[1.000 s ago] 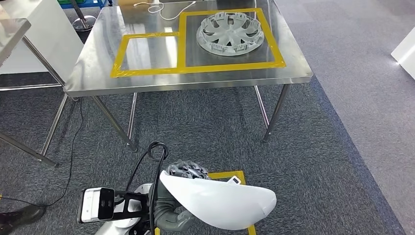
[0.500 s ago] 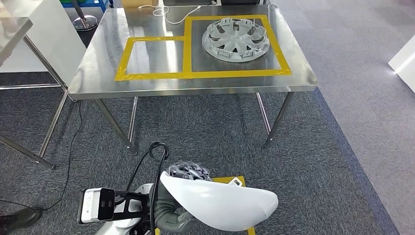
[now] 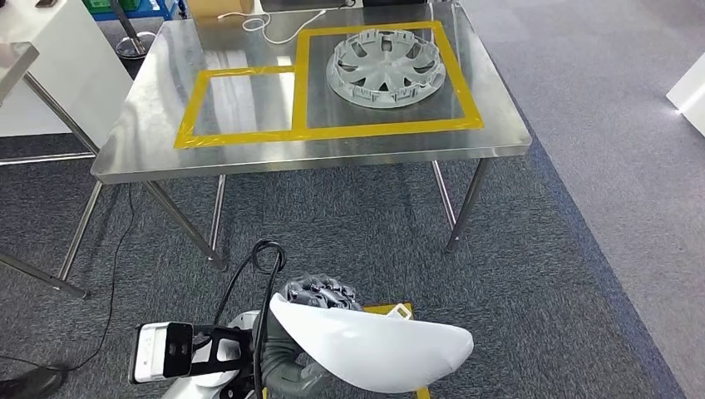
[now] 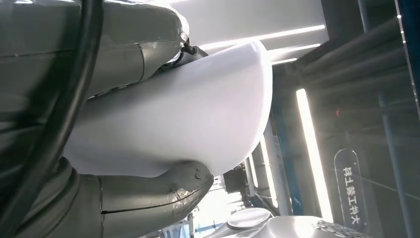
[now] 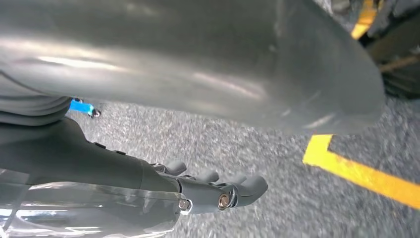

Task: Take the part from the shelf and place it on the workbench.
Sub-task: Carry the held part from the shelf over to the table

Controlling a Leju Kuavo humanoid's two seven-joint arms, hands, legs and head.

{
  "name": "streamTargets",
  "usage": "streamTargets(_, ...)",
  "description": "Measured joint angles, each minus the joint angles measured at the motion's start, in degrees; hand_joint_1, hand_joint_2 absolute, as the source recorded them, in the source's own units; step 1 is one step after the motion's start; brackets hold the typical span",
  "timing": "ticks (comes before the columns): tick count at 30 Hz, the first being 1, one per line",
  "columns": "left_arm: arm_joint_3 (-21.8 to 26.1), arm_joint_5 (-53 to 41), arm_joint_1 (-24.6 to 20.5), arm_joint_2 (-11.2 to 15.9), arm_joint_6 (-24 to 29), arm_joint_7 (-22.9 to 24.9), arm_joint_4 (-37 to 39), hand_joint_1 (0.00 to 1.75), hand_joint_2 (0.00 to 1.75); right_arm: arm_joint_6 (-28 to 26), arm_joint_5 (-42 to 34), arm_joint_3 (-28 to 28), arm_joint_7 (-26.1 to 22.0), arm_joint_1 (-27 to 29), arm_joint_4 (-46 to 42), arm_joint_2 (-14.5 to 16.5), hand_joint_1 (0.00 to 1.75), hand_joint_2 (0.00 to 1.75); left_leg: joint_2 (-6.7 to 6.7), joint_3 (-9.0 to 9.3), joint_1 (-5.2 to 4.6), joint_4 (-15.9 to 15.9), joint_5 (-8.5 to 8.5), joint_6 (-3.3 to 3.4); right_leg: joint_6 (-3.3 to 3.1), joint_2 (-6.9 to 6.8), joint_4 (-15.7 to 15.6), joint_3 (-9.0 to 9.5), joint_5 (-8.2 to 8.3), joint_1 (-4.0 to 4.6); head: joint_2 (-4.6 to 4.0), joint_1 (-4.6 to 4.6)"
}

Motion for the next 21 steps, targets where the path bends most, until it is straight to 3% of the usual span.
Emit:
streamTargets(2,0.00,-0.03,0.10,0.06,0.01,-0.02,-0.01,1.75,1.75,-0.02,0.00,0.00,0.00,-0.01,-0.01,-0.02,0.00,0.00,0.00,-3.77,0.01,4.85,-1.74,0.02,-0.16,0.12,0.02,0.72,-0.70,0.24,0.00,0.01)
streamTargets(3,0.00,-0.03,0.13,0.09,0.01,-0.03,-0.02,1.75,1.75,-0.03,0.00,0.00,-0.01,-0.01,-0.02,-0.03,0.00,0.00,-0.02,-4.32,-0.03,4.32,-0.88,0.27,-0.18,0.20,0.02,1.26,-1.10,0.42,0.00,0.01)
streamTargets(6,0.02,-0.01,0.12,0.10,-0.03,-0.15,-0.16,1.75,1.75,-0.09,-0.01,0.00,-0.13,-0.05,0.00,0.04,0.00,0.00,-0.08,-1.59,-0.64,-5.76,6.51,2.17,-0.09,0.36,-0.07,3.13,-2.37,0.97,0.00,0.14)
streamTargets(7,0.05,0.00,0.09,0.10,-0.05,-0.21,-0.24,1.75,1.75,-0.10,-0.03,-0.01,-0.25,-0.08,0.01,0.12,0.00,0.00,-0.16,-0.73,-0.99,-8.56,7.79,2.82,0.11,0.40,-0.17,3.49,-2.73,1.02,0.00,0.19)
streamTargets(9,0.13,0.04,0.07,0.11,-0.12,-0.34,-0.41,1.75,1.75,-0.10,-0.09,-0.01,-0.52,-0.14,0.02,0.22,0.00,0.00,-0.32,0.05,-1.49,-10.90,8.24,3.66,0.78,0.41,-0.28,3.96,-2.86,1.00,0.00,0.26)
streamTargets(12,0.22,0.23,0.00,0.12,-0.27,-0.45,-0.70,1.75,1.75,0.14,0.07,0.05,-0.89,-0.21,-0.02,0.02,0.00,0.00,-0.59,2.30,-1.22,-12.92,8.79,4.09,1.58,0.18,1.15,4.52,-2.89,0.91,0.00,0.25)
streamTargets(14,0.33,0.43,-0.13,0.13,-0.48,-0.57,-0.80,1.75,1.75,0.60,0.52,0.21,-1.04,-0.26,-0.03,-0.13,0.00,0.00,-0.79,3.64,-1.02,-13.56,8.76,4.20,1.87,0.09,5.41,2.33,-5.14,0.76,0.00,0.35)
streamTargets(16,0.49,0.55,-0.02,0.20,-0.72,-0.67,-0.80,1.75,1.75,1.03,0.88,0.46,-1.14,-0.18,-0.02,-0.21,0.00,0.00,-1.20,3.96,-1.03,-13.52,8.30,4.27,2.30,0.11,11.43,-1.99,-7.95,0.70,0.00,0.42)
streamTargets(17,0.60,0.55,0.13,0.25,-0.79,-0.69,-0.80,1.75,1.75,1.10,0.93,0.56,-1.16,-0.07,-0.02,-0.27,0.00,0.00,-1.45,4.15,-1.03,-13.45,7.97,4.23,2.56,0.10,13.20,-3.75,-8.55,0.61,0.00,0.42)
streamTargets(18,0.70,0.56,0.25,0.30,-0.84,-0.72,-0.80,1.75,1.75,1.10,0.97,0.66,-1.14,0.06,-0.02,-0.38,0.00,0.00,-1.72,4.42,-1.02,-13.33,7.59,4.16,2.81,0.08,13.40,-4.82,-8.10,0.49,0.00,0.43)
streamTargets(19,0.79,0.55,0.31,0.34,-0.86,-0.75,-0.80,1.75,1.75,1.07,0.98,0.71,-1.08,0.18,-0.02,-0.48,0.00,0.00,-1.93,4.82,-0.98,-13.15,7.11,4.02,3.05,0.08,11.75,-4.94,-6.33,0.32,0.00,0.44)
streamTargets(21,0.89,0.51,0.36,0.45,-0.85,-0.77,-0.78,1.75,1.75,0.97,0.91,0.77,-0.79,0.29,-0.02,-0.69,0.00,0.00,-2.23,5.75,-0.95,-12.55,5.92,3.50,3.23,0.11,5.49,-3.69,-1.14,0.09,0.00,0.44)
